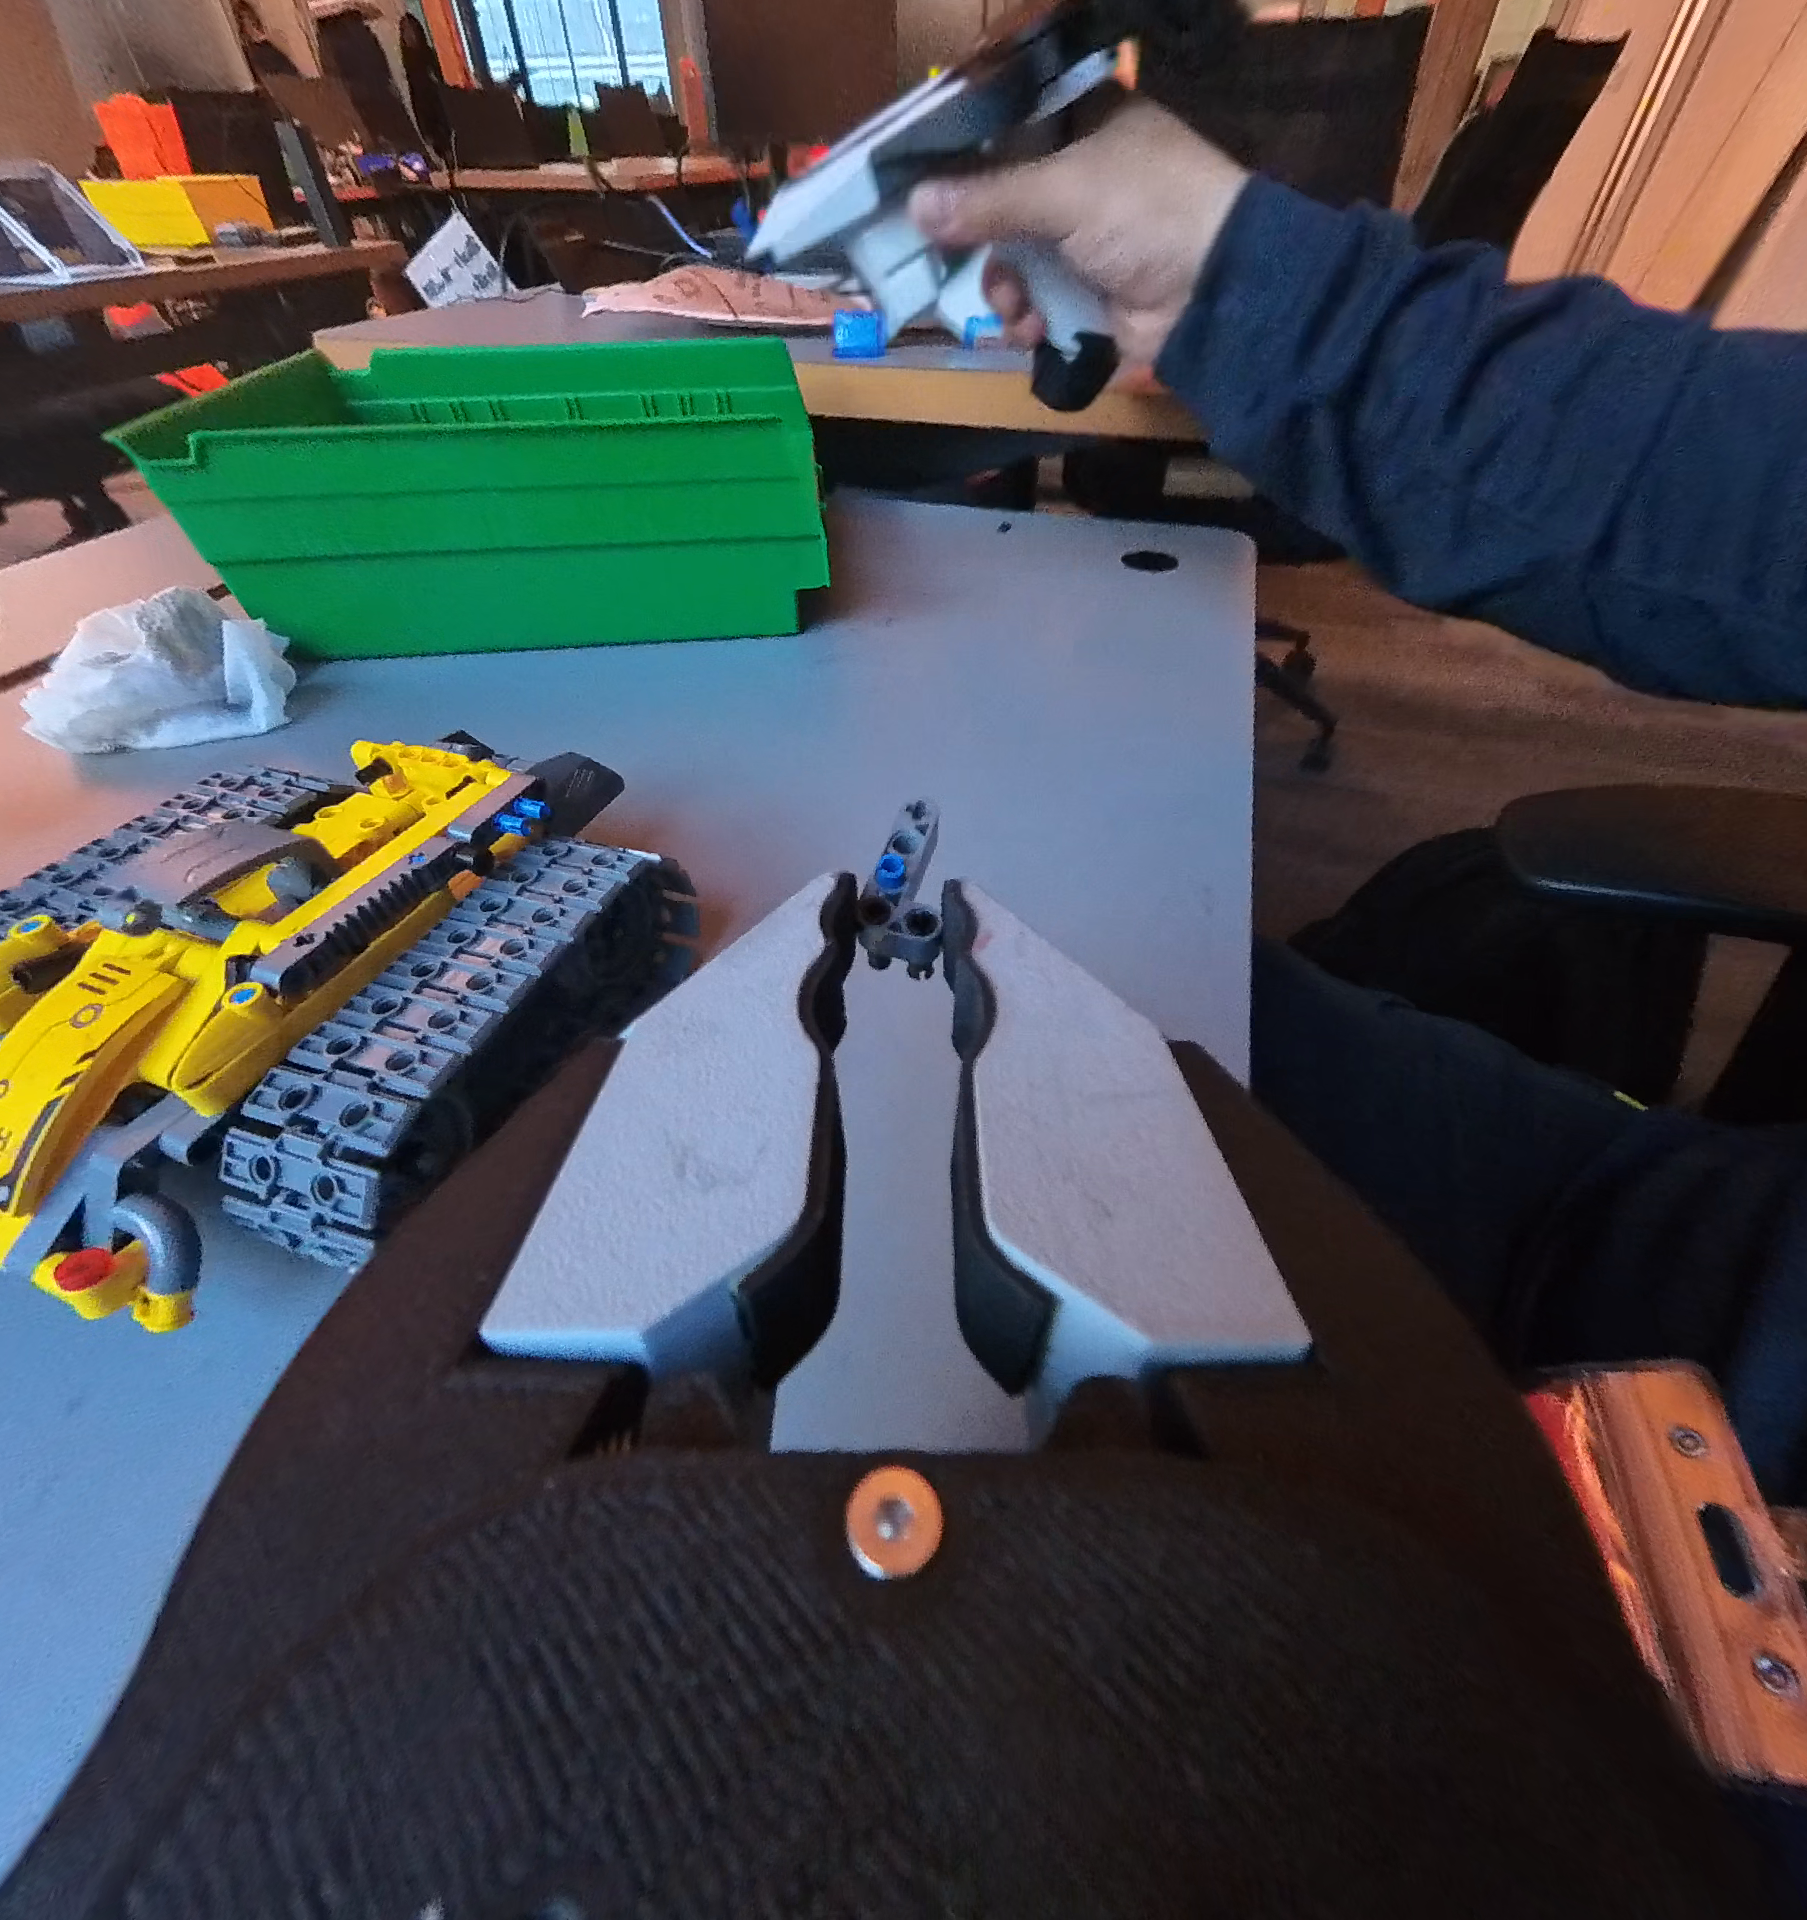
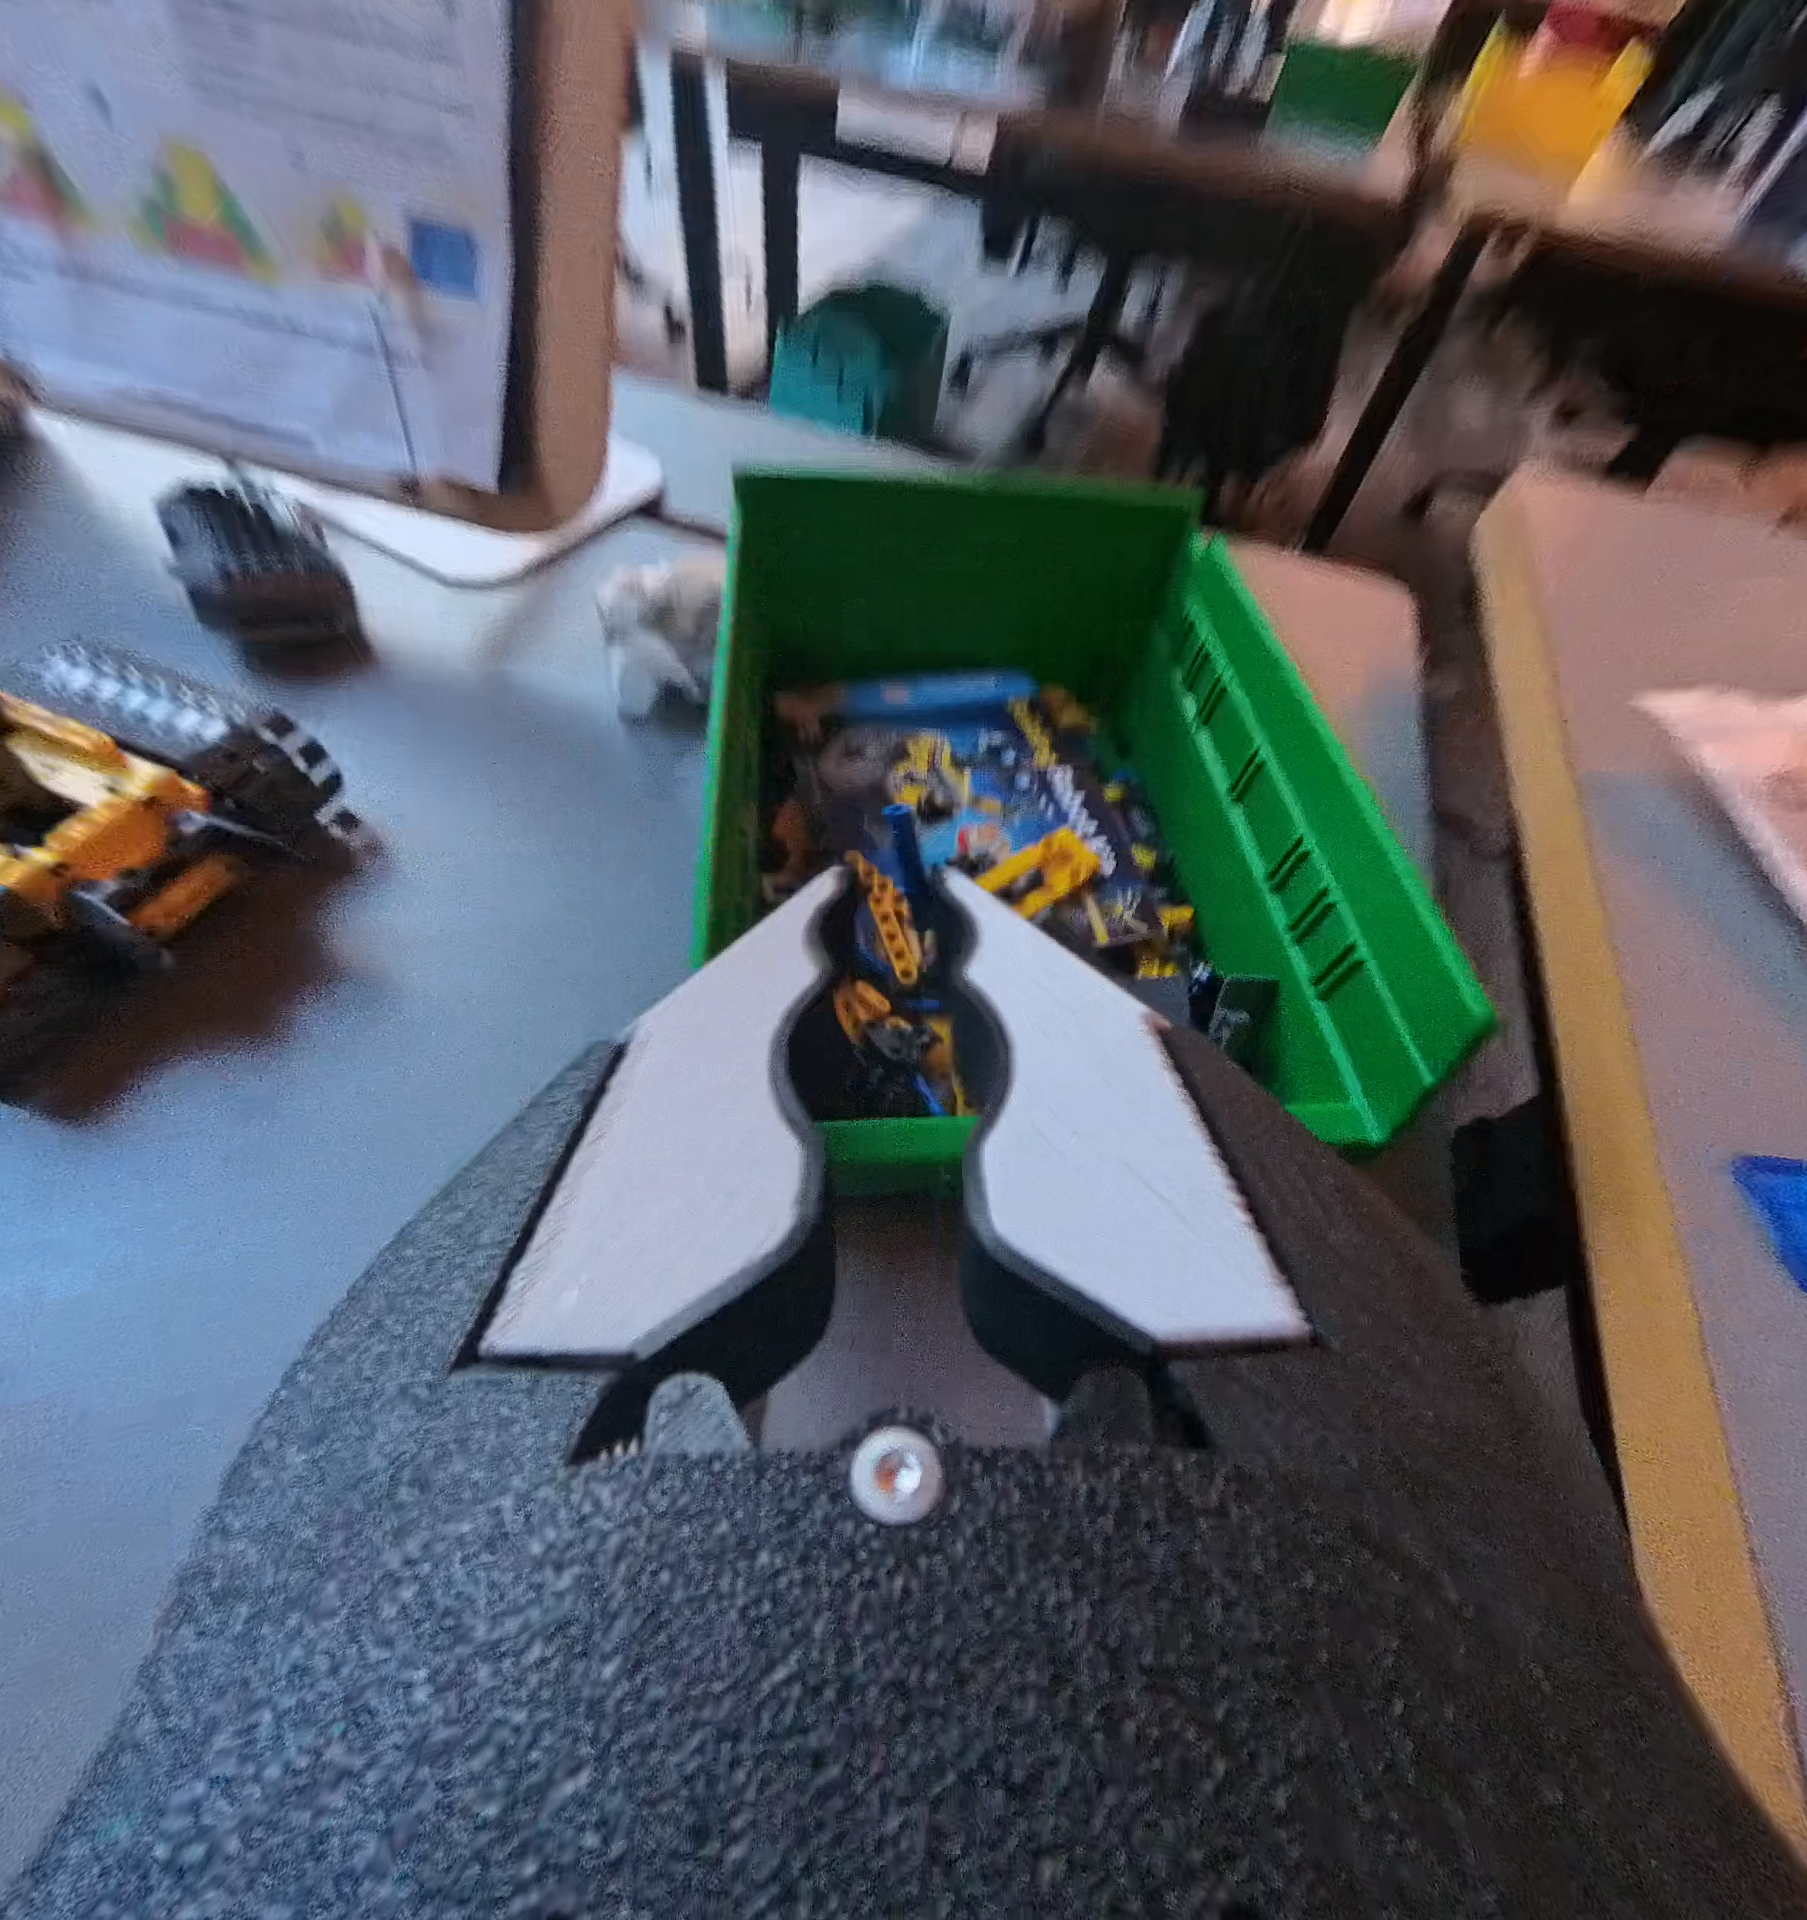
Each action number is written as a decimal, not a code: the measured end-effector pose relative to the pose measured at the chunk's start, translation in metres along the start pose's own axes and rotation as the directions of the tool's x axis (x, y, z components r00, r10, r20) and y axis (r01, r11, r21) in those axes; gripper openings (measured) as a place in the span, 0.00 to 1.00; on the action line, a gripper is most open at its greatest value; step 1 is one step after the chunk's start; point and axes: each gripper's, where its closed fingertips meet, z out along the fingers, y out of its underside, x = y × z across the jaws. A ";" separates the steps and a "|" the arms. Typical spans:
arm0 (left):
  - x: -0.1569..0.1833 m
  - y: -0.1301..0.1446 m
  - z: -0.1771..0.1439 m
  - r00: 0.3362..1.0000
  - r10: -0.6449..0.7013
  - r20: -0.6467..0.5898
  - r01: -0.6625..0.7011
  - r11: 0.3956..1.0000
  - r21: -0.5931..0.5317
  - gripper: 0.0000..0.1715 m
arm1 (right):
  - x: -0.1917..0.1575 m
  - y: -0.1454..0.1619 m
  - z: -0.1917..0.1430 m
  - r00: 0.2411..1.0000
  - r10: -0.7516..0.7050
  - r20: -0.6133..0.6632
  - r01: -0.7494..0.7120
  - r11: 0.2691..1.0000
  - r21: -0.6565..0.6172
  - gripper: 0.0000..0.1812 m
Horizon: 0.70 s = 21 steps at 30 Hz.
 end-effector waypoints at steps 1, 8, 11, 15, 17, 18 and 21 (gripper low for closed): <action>-0.001 0.000 0.000 1.000 -0.014 -0.005 0.014 1.000 0.012 0.08 | 0.004 0.008 0.013 0.999 0.026 0.038 -0.023 0.996 -0.082 0.11; -0.001 -0.011 -0.011 0.997 -0.052 -0.053 0.058 0.992 0.108 0.08 | -0.009 0.010 0.021 0.987 0.138 0.086 -0.131 0.988 -0.082 0.16; -0.007 -0.014 -0.014 0.993 -0.103 -0.056 0.110 0.985 0.135 0.08 | -0.065 0.005 0.007 0.959 0.164 0.231 -0.165 0.986 -0.014 0.16; -0.008 -0.026 -0.021 0.981 -0.165 -0.102 0.185 0.955 0.232 0.08 | -0.199 -0.003 -0.027 0.764 0.071 0.641 -0.134 0.990 0.049 0.13; -0.005 -0.030 -0.024 0.981 -0.151 -0.119 0.178 0.946 0.271 0.08 | -0.255 0.007 -0.041 0.636 0.023 0.771 -0.092 0.995 0.046 0.13; -0.005 -0.030 -0.024 0.984 -0.142 -0.106 0.166 0.947 0.274 0.08 | -0.277 0.012 -0.046 0.577 0.014 0.817 -0.087 0.995 0.045 0.13; -0.011 -0.030 -0.025 0.997 -0.072 0.010 0.066 0.958 0.280 0.08 | -0.314 0.029 -0.047 0.460 0.063 0.885 -0.123 0.992 -0.007 0.13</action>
